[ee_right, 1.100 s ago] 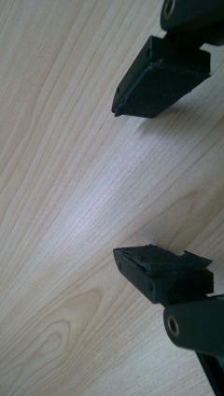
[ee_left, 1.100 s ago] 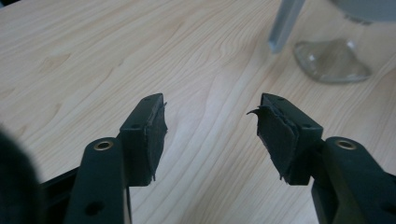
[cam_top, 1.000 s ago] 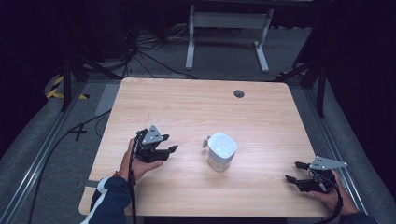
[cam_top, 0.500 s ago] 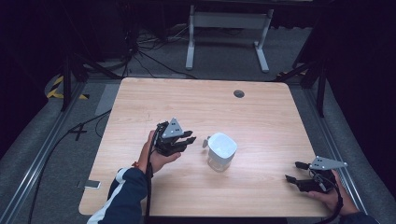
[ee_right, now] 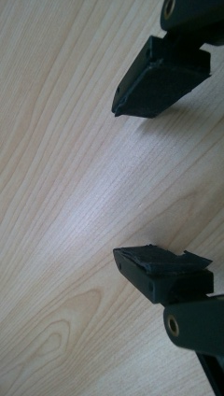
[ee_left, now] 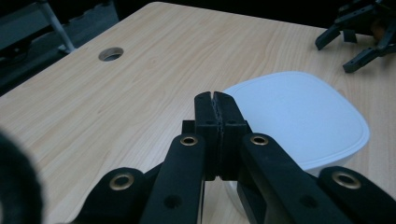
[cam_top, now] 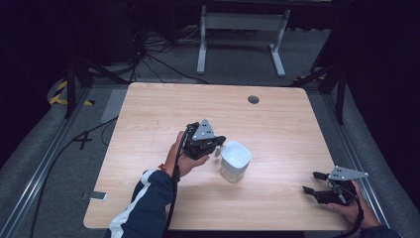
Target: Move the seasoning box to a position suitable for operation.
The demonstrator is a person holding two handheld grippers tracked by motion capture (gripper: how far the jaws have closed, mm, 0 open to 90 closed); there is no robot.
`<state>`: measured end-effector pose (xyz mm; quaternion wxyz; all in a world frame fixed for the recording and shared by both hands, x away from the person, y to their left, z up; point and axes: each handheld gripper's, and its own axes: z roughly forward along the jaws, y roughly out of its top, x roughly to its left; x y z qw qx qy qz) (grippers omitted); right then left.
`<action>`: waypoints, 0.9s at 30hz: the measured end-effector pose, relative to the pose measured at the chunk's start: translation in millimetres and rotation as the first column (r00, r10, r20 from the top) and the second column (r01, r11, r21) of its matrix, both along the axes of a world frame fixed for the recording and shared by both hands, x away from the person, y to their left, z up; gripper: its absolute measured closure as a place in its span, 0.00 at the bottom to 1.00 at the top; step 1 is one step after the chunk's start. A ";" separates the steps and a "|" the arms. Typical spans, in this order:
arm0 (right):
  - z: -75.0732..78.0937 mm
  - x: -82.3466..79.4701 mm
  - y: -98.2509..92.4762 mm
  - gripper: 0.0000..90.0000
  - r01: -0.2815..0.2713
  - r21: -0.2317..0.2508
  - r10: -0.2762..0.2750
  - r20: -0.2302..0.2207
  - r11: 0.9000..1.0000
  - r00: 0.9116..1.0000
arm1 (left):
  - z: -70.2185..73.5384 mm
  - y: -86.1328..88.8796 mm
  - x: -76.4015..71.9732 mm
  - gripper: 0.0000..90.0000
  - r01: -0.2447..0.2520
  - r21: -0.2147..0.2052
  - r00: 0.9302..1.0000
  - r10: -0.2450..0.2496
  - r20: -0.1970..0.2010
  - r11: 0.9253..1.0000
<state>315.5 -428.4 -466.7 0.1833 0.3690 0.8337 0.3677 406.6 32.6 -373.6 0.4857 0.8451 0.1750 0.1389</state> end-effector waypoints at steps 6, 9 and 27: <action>0.0 0.0 0.0 0.28 0.000 0.000 0.000 0.000 1.000 1.000 | -3.7 -6.5 2.9 0.99 -0.001 0.002 1.000 0.001 0.000 1.000; 0.0 0.0 0.0 0.28 0.000 0.000 0.000 0.000 1.000 1.000 | -6.1 -8.9 4.7 0.99 0.000 0.002 1.000 0.000 -0.008 1.000; 0.5 -0.7 1.0 0.30 -0.001 -0.002 0.001 0.000 1.000 1.000 | -8.2 -13.6 1.4 1.00 -0.011 0.009 1.000 0.011 0.018 1.000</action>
